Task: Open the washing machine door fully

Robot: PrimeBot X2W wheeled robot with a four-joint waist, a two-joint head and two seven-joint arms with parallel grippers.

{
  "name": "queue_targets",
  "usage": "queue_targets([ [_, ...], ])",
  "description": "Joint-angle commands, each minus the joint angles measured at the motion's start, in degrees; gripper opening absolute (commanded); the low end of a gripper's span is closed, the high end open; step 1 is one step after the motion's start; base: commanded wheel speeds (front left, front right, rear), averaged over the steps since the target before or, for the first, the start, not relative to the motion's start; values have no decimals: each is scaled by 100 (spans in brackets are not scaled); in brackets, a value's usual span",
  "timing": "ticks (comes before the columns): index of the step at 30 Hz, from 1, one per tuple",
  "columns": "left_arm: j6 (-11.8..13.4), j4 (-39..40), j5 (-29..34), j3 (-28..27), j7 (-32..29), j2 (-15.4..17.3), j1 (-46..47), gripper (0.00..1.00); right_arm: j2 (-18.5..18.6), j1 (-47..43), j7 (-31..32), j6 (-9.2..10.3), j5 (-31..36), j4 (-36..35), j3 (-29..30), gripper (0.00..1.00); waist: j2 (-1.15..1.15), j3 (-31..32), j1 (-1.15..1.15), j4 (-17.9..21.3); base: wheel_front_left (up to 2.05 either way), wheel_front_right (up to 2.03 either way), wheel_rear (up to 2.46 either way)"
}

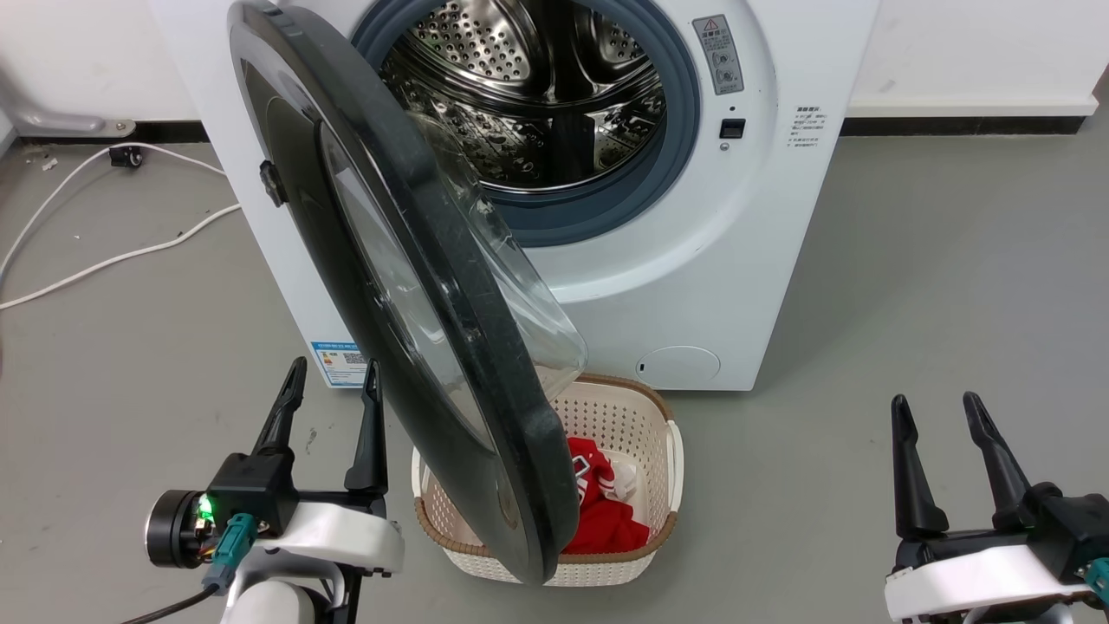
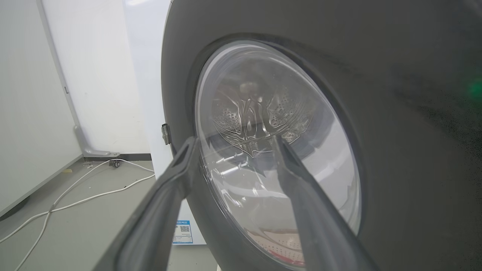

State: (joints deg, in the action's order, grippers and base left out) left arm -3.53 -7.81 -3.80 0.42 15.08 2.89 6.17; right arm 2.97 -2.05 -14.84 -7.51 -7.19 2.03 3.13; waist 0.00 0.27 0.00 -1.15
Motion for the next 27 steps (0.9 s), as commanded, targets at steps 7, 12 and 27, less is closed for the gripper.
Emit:
queue_targets([
  [7,-47,19,62,-29,14,-2,-29,100,-16,110,-33,4,-24,87,27,100,0,-3,0,26,0,0,0],
  [12,-58,26,89,-34,14,-2,-7,62,-16,145,-34,4,-82,113,38,100,0,-27,0,32,0,0,0],
  [27,-67,619,22,-119,14,-2,230,0,-17,171,-35,4,-142,112,26,100,0,-48,0,2,0,0,0],
])
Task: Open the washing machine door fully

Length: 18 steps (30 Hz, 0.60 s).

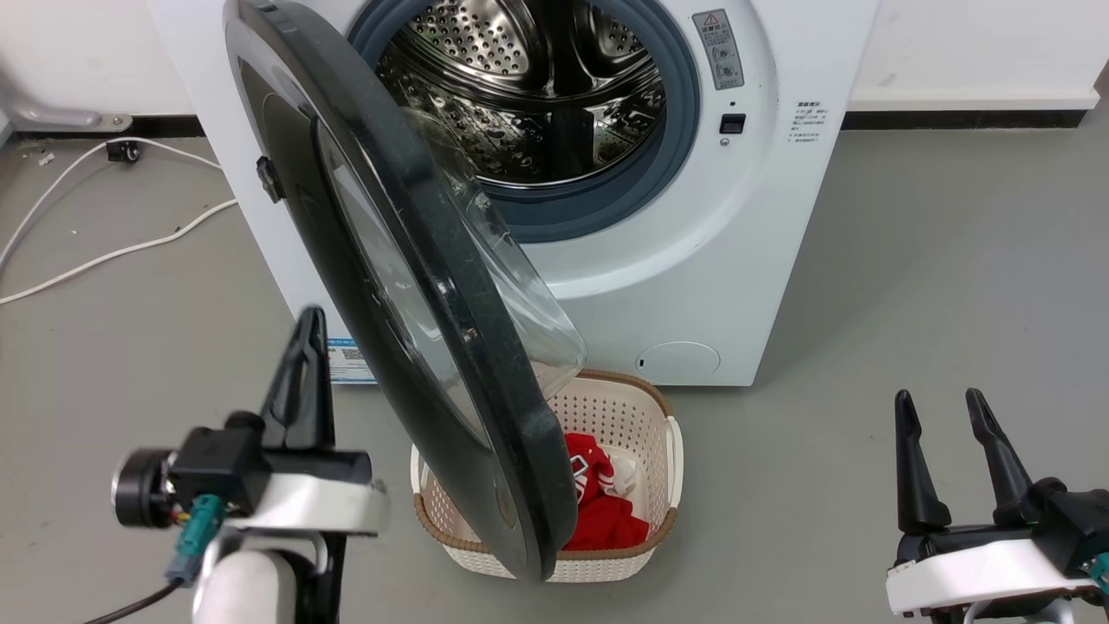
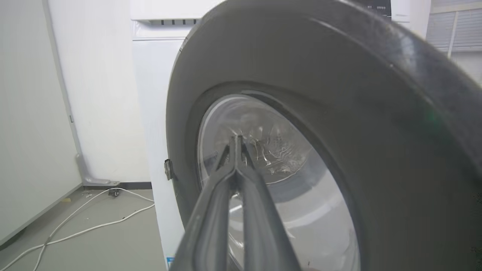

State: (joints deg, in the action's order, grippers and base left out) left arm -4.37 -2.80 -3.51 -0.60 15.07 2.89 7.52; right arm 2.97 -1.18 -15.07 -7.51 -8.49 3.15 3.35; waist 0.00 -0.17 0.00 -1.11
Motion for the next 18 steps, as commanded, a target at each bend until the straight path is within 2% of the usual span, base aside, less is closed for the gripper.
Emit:
queue_targets([
  [1,17,288,-7,-17,16,-3,147,0,-17,88,-12,4,-15,1,8,100,0,-9,0,-2,0,0,0],
  [5,24,1092,62,52,15,-3,378,0,-16,116,-12,4,-31,12,17,100,0,-32,0,-10,0,0,0],
  [6,43,1777,159,117,14,-2,602,0,-16,134,-12,4,-36,18,7,100,0,-52,0,-5,0,0,0],
  [9,63,2441,243,204,12,-3,815,0,-16,143,-12,4,-39,33,-6,100,0,-69,0,12,0,0,0],
  [14,39,3133,350,407,10,-3,1052,0,-16,172,-12,4,-59,47,-20,100,0,-94,0,50,0,0,0],
  [18,-51,3482,440,828,10,2,1078,0,-16,178,-12,4,-68,68,-30,100,0,-110,0,95,0,0,0],
])
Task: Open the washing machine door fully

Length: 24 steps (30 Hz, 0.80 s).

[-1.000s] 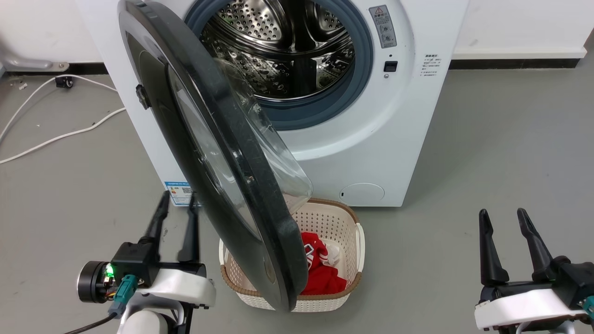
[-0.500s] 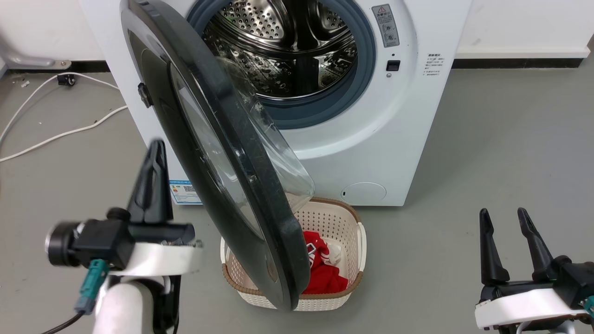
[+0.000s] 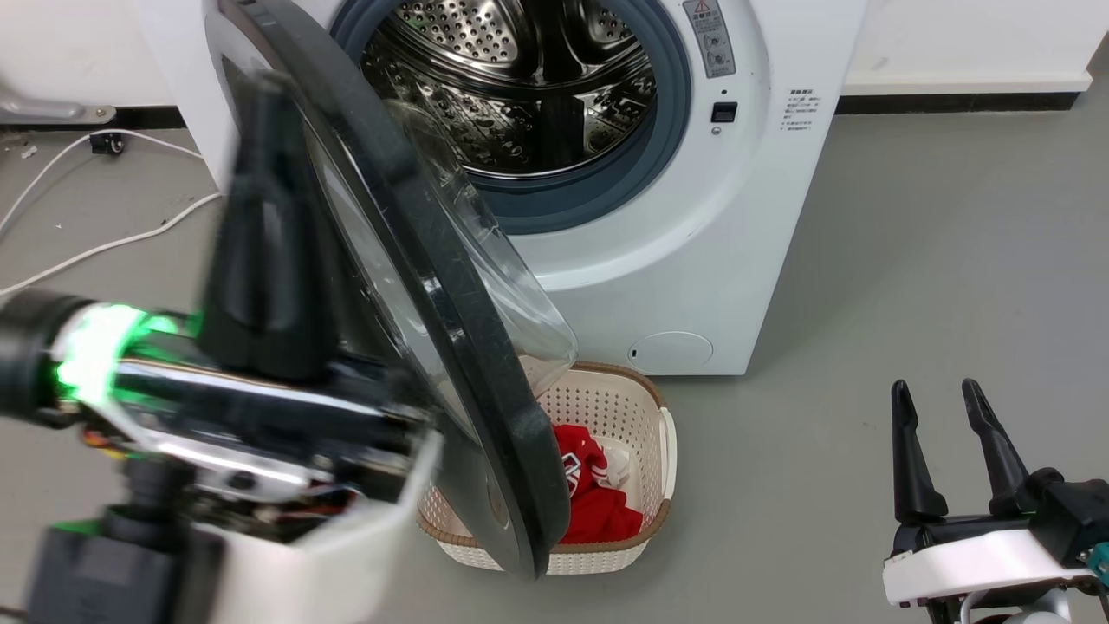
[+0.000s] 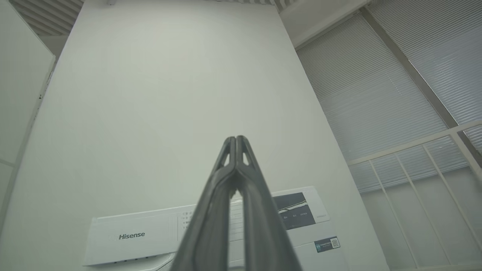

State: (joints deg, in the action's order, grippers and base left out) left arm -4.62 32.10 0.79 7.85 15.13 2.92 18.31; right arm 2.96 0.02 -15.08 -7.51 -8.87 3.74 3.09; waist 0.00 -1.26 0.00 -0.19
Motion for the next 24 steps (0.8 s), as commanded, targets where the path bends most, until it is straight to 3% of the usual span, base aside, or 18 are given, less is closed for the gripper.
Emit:
queue_targets([
  [1,-48,0,9,133,4,0,-66,0,-15,61,-11,4,-35,13,-1,100,0,-4,0,9,0,0,0],
  [10,-206,-820,-289,1409,4,36,-850,0,-13,89,-11,4,-88,43,-8,100,0,-36,0,51,0,0,0],
  [17,-253,-1769,-674,1932,-123,240,-1534,0,-13,50,-11,4,-94,92,-18,100,0,-25,0,35,0,0,0],
  [24,-160,-2392,-1004,2210,-365,200,-2228,0,-14,11,-11,4,-97,121,-42,100,0,2,0,31,0,0,0],
])
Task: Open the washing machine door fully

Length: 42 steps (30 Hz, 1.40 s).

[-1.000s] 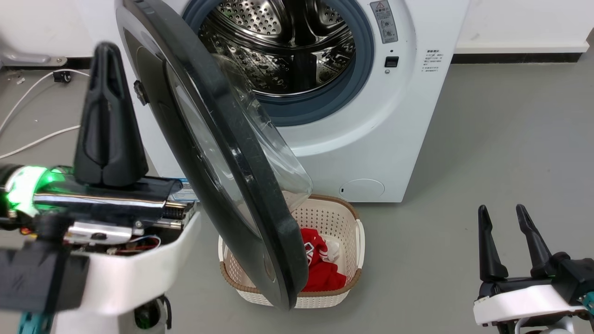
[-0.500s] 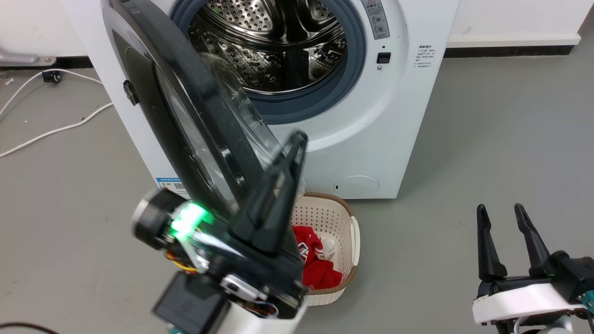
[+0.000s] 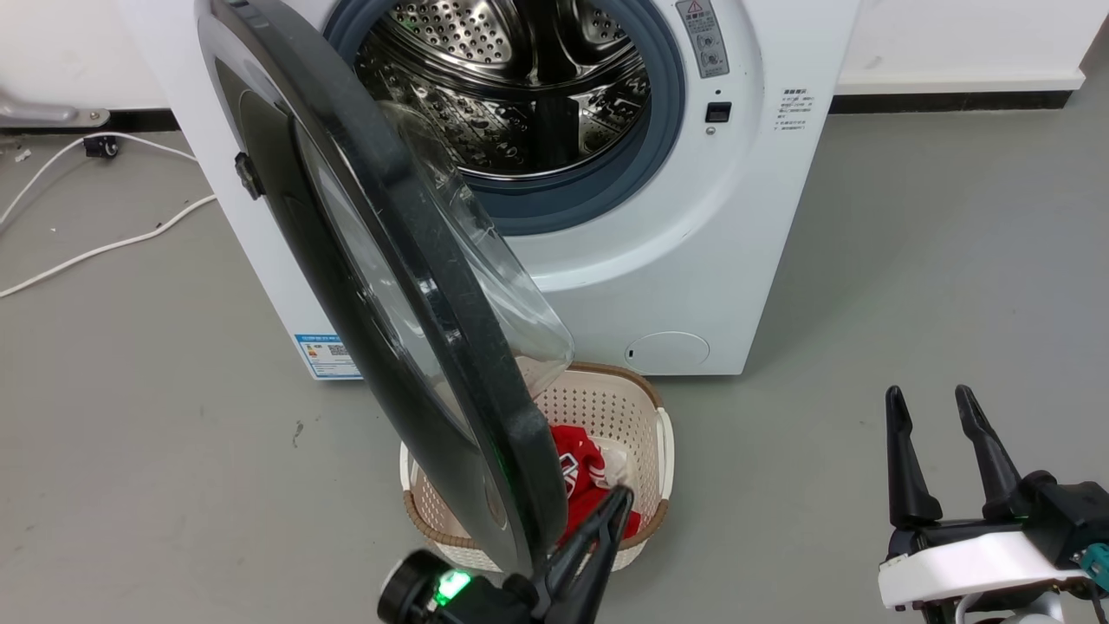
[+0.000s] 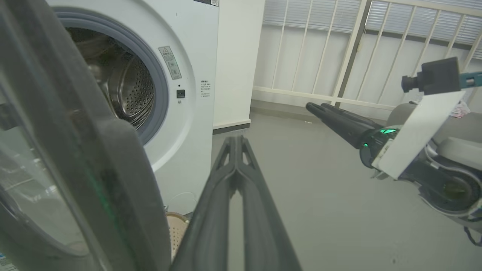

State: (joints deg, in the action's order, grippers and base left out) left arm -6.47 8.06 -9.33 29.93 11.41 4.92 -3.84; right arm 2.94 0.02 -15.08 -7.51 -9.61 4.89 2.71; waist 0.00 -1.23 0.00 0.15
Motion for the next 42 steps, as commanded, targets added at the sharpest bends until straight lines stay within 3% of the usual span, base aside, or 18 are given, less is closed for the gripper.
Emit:
queue_targets([
  [1,36,-76,0,28,3,-2,-58,0,-11,9,-11,4,-22,4,-4,100,0,-6,0,-8,0,0,0],
  [11,162,-895,65,4,228,-102,580,0,-11,126,-11,4,-31,32,-88,100,0,-120,0,-17,0,0,0],
  [27,722,-1813,-253,-16,363,-158,1515,0,-11,186,-11,4,-211,191,-345,100,0,-237,0,148,0,0,0],
  [34,930,-1634,-229,-90,374,-112,1301,0,-11,169,-11,4,-314,251,-389,100,0,-197,0,148,0,0,0],
  [42,1281,-846,-185,-256,250,240,599,0,-10,91,-11,4,-312,303,-400,100,0,-150,0,56,0,0,0],
])
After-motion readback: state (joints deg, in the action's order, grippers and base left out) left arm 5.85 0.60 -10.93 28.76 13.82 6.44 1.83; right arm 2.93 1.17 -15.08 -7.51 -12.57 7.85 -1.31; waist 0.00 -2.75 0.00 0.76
